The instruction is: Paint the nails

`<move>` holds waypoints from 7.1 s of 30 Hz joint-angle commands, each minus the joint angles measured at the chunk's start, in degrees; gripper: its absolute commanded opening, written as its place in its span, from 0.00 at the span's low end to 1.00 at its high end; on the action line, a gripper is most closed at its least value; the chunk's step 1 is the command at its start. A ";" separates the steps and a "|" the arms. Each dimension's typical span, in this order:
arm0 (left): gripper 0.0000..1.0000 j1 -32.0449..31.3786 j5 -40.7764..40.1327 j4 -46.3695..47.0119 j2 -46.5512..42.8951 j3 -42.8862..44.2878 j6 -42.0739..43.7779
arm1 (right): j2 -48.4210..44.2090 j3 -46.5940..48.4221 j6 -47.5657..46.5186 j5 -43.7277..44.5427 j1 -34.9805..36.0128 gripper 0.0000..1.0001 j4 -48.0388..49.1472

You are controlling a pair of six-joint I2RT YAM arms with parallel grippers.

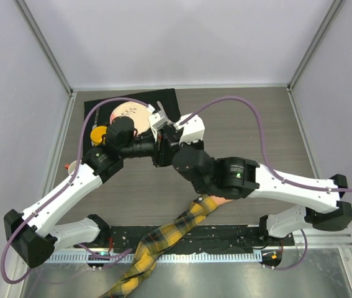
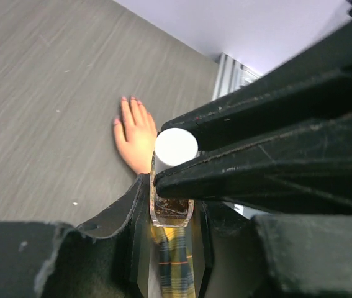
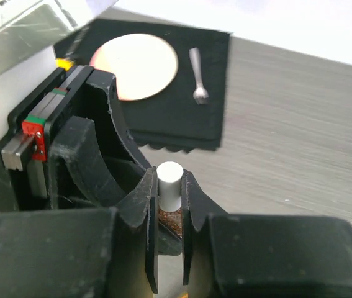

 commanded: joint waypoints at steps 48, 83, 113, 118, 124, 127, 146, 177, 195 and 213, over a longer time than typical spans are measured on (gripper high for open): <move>0.00 -0.74 24.50 14.28 -1.85 0.00 -4.17 | -19.01 -10.94 -6.04 -74.70 -20.62 0.01 9.79; 0.00 0.49 29.12 22.99 0.26 -1.56 -11.67 | -19.54 -8.03 -2.53 -61.41 -23.08 0.70 8.98; 0.00 1.28 -20.24 -2.85 -1.06 4.32 3.46 | -11.03 -5.67 -3.32 -24.46 -11.89 0.01 3.02; 0.00 1.28 -21.07 -1.45 -0.71 3.89 3.36 | 2.08 3.31 4.67 2.30 -0.23 0.01 -2.89; 0.00 1.28 -14.13 -0.48 -1.85 2.13 5.99 | -2.30 -2.66 0.91 -6.73 -3.65 0.01 6.42; 0.00 1.19 -10.70 -0.13 -2.20 2.04 6.44 | -7.13 -7.14 0.11 -16.31 -7.34 0.01 10.20; 1.00 2.07 -34.05 3.47 -13.36 -4.28 7.49 | -10.36 -63.39 -22.63 5.72 -14.38 0.01 93.54; 1.00 3.83 -29.85 5.85 -12.75 -5.61 5.65 | 29.42 -66.04 -20.10 10.30 -14.73 0.04 128.60; 1.00 4.01 -28.36 5.94 -12.57 -5.43 5.38 | 16.78 -63.41 -16.24 7.40 -14.73 0.59 106.66; 1.00 4.53 -28.44 5.58 -11.52 -5.08 4.33 | -28.48 -45.56 11.79 -4.64 -16.14 0.83 18.23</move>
